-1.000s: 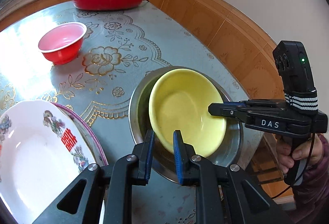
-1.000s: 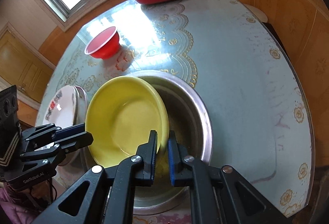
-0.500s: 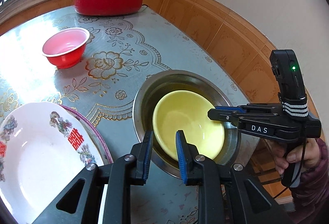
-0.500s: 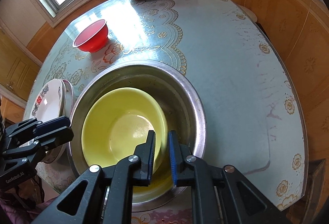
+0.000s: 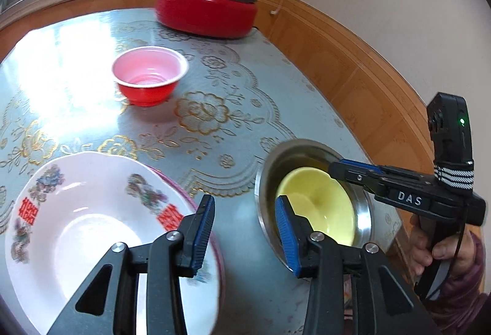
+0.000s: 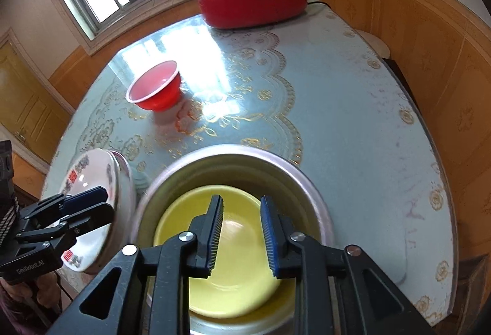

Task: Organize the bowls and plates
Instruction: 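Open the left gripper and release the yellow bowl, then move the left gripper to the pink-and-red bowl and grasp its rim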

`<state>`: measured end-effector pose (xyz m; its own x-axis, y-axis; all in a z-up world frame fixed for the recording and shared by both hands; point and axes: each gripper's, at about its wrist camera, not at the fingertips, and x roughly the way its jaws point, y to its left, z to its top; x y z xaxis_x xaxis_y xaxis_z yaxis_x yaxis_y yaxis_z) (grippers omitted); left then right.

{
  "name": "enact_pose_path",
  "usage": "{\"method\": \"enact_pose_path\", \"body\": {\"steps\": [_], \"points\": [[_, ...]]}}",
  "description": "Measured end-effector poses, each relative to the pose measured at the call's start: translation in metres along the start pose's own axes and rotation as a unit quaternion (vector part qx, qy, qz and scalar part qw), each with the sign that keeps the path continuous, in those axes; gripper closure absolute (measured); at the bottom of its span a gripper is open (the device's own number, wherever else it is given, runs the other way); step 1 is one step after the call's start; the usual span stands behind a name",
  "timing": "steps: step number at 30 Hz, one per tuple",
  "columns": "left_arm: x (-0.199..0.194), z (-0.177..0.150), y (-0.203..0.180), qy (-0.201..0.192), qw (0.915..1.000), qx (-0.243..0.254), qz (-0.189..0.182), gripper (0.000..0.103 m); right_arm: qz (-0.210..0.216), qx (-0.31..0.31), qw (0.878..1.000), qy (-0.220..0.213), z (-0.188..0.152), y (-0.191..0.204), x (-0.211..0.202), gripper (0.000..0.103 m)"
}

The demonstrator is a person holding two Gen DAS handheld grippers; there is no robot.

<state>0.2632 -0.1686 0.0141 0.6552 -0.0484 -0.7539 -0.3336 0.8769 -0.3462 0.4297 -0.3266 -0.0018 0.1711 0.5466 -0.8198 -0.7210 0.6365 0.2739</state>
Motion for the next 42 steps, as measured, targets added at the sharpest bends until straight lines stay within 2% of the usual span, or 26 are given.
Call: {"method": "enact_pose_path", "body": {"steps": [9,13,16,19,27,29,34,37,38,39,40,42], "points": [[-0.004,0.026,0.042,-0.012,0.9978,-0.054,0.036,0.059,0.058,-0.008,0.998,0.000,0.042,0.035,0.025,0.075],[-0.006,0.043,0.063,-0.027,0.9957,-0.079,0.041,0.058,0.094,0.007,0.996,0.000,0.064,0.045,0.041,0.075],[-0.005,0.057,0.078,-0.037,0.9938,-0.092,0.051,0.052,0.117,0.023,0.993,0.002,0.080,0.050,0.055,0.075],[0.000,0.070,0.092,-0.042,0.9919,-0.106,0.056,0.052,0.138,0.045,0.989,0.008,0.096,0.053,0.072,0.075],[0.021,0.102,0.122,-0.043,0.9879,-0.134,0.065,0.054,0.155,0.094,0.983,0.033,0.132,0.057,0.121,0.075],[0.028,0.109,0.129,-0.044,0.9867,-0.142,0.065,0.058,0.148,0.100,0.983,0.036,0.137,0.060,0.130,0.075],[0.044,0.125,0.144,-0.042,0.9854,-0.151,0.066,0.062,0.141,0.109,0.983,0.040,0.143,0.061,0.148,0.075],[0.058,0.130,0.147,-0.029,0.9860,-0.150,0.068,0.076,0.137,0.106,0.984,0.041,0.144,0.063,0.157,0.076],[0.061,0.131,0.147,-0.029,0.9865,-0.144,0.072,0.078,0.133,0.101,0.985,0.041,0.144,0.064,0.161,0.078],[0.065,0.131,0.146,-0.027,0.9865,-0.142,0.077,0.082,0.133,0.090,0.986,0.044,0.144,0.067,0.164,0.089],[0.067,0.131,0.145,-0.023,0.9864,-0.142,0.079,0.089,0.125,0.084,0.988,0.039,0.143,0.071,0.164,0.090],[0.064,0.127,0.141,-0.026,0.9875,-0.137,0.072,0.090,0.113,0.068,0.991,0.026,0.143,0.073,0.156,0.092]]}}
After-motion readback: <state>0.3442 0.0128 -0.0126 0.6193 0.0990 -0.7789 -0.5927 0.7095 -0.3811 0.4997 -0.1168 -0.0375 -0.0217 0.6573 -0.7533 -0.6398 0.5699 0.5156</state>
